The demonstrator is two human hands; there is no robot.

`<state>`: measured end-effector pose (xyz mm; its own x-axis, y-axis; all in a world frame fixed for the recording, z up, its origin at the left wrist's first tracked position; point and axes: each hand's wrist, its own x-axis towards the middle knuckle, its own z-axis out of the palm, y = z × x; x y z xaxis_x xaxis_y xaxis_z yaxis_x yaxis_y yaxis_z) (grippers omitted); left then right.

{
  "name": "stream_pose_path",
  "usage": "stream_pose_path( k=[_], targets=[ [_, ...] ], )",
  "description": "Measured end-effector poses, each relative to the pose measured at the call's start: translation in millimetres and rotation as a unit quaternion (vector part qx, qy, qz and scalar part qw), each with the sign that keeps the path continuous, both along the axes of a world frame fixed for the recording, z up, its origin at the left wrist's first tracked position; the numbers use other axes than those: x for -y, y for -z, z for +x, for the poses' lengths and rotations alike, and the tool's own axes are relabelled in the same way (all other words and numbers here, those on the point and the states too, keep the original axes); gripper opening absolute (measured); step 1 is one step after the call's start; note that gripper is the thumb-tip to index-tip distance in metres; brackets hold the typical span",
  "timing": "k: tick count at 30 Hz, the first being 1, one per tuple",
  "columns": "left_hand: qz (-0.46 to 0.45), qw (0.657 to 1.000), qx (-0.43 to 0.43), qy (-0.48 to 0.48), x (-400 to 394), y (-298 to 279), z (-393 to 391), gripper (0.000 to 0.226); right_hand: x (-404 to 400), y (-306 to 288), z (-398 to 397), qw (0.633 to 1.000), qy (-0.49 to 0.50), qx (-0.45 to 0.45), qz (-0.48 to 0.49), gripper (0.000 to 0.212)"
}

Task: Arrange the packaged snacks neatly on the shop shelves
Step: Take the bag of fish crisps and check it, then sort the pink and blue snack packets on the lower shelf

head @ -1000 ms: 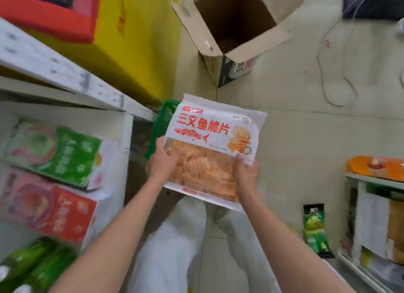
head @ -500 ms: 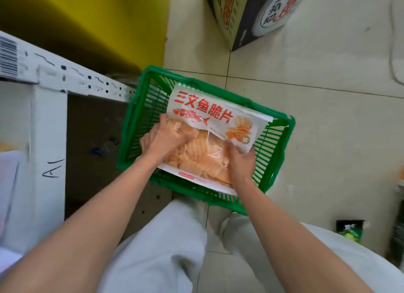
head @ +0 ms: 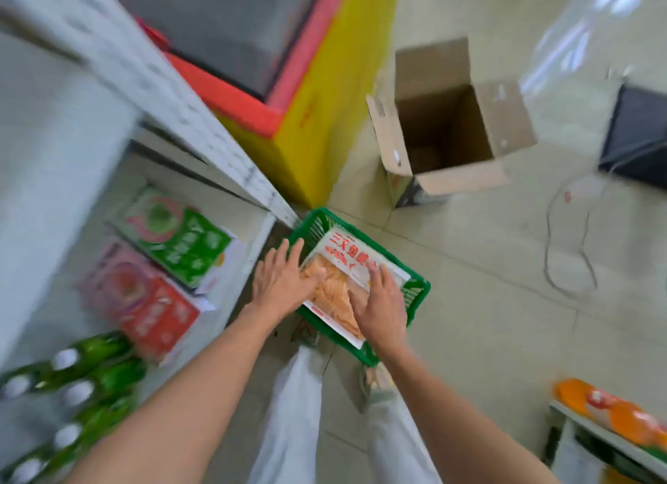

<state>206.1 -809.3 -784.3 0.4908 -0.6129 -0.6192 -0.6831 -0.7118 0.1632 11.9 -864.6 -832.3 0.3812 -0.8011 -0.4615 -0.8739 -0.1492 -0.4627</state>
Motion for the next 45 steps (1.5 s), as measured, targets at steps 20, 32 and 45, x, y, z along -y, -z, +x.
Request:
stream_pose_path(
  k=[20,32,45],
  targets=[
    [-0.223,0.833,0.399,-0.311,-393,-480,-127,0.077,-254,-498,85,0.781,-0.534,0.256,-0.201,0.069],
    [-0.127,0.728,0.359,-0.57,-746,-436,-331,0.081,-615,-480,-10,0.684,-0.689,0.224,-0.091,0.059],
    [-0.214,0.738,0.303,-0.564,-839,-372,-287,0.064,-739,-452,39,0.736,-0.649,0.194,0.003,0.044]
  ],
)
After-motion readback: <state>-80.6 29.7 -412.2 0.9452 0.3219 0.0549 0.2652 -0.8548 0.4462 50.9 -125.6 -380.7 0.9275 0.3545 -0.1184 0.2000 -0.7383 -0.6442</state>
